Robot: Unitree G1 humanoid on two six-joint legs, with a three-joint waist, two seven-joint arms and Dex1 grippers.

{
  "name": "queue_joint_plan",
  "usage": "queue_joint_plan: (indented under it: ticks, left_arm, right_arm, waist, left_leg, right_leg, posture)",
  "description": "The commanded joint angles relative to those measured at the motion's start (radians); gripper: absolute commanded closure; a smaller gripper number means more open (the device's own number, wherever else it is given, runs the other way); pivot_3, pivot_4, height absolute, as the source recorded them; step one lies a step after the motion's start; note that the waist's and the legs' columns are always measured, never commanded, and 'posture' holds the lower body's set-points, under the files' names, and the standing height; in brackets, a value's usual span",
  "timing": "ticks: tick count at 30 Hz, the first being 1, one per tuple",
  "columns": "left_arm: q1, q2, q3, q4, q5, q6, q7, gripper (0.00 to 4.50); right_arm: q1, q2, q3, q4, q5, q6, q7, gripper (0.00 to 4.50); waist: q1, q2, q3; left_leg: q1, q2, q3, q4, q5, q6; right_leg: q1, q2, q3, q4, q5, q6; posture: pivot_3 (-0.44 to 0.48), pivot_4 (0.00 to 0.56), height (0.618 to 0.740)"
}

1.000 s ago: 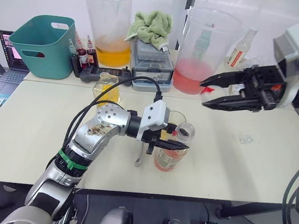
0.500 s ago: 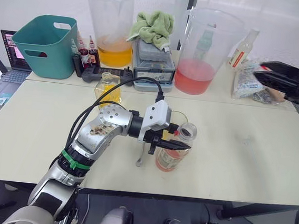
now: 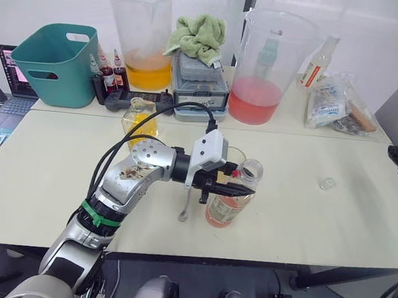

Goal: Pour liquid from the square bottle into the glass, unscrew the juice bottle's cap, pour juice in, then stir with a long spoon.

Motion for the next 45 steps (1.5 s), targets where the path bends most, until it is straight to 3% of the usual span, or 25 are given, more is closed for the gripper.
queue_joint_plan:
  ticks: [1,9,22,24,30,39,45]
  left_arm:
    - [0.008,0.001,-0.011,-0.021,0.008,0.032,0.027,3.23]
    - [0.008,0.009,0.011,-0.058,-0.003,0.071,0.054,3.23]
    - [0.017,0.012,0.017,-0.085,-0.017,0.094,0.071,3.23]
    - [0.004,-0.003,0.031,-0.096,-0.041,0.113,0.078,3.23]
    - [-0.015,-0.018,0.059,-0.118,-0.066,0.126,0.095,3.23]
    - [-0.052,-0.014,0.1,-0.149,-0.133,0.179,0.113,3.23]
    - [-0.07,0.002,0.163,-0.204,-0.234,0.281,0.145,3.23]
  right_arm:
    - [0.015,0.004,0.007,0.052,-0.048,-0.098,-0.045,2.93]
    - [0.031,0.059,0.032,0.254,-0.101,-0.243,-0.089,2.93]
    - [0.048,0.093,0.025,0.298,-0.106,-0.268,-0.095,2.93]
    - [0.042,0.073,0.003,0.272,-0.082,-0.26,-0.082,1.93]
    - [0.022,-0.018,-0.037,0.117,-0.029,-0.217,0.011,0.02]
    - [0.038,-0.069,0.02,-0.191,-0.025,-0.16,0.153,0.02]
    - [0.106,-0.06,0.012,-0.556,0.198,0.131,0.347,0.02]
  waist:
    - [-0.002,0.0,0.0]
    - [-0.015,0.002,0.0]
    - [-0.021,0.002,0.0]
    - [-0.021,0.002,0.0]
    - [-0.022,0.009,0.002]
    - [-0.037,0.01,0.002]
    - [-0.034,0.01,0.002]
  left_leg:
    - [0.0,0.0,0.0,0.0,0.0,0.0]
    - [0.0,0.0,0.0,0.0,0.0,0.001]
    - [0.0,0.0,-0.001,0.0,0.0,0.001]
    - [0.0,0.0,-0.001,0.0,0.0,0.001]
    - [0.0,-0.001,0.0,-0.001,0.0,0.001]
    - [0.0,0.001,0.0,-0.001,0.0,0.001]
    - [0.0,0.001,0.0,-0.001,0.0,0.001]
  right_leg:
    - [0.0,0.001,0.0,0.0,0.0,0.0]
    - [0.0,0.002,0.002,0.0,0.0,0.0]
    - [0.0,0.002,0.002,0.0,0.0,0.0]
    - [0.0,0.002,0.002,0.0,0.0,0.0]
    - [0.0,0.001,0.003,0.0,-0.001,0.001]
    - [-0.001,0.003,0.003,0.0,-0.001,0.001]
    - [-0.001,0.004,0.003,0.0,-0.001,0.001]
  posture:
    - [0.0,0.15,0.74]
    - [0.0,0.15,0.74]
    - [0.0,0.15,0.74]
    - [0.0,0.15,0.74]
    - [0.0,0.15,0.74]
    - [0.0,0.15,0.74]
    - [0.0,0.15,0.74]
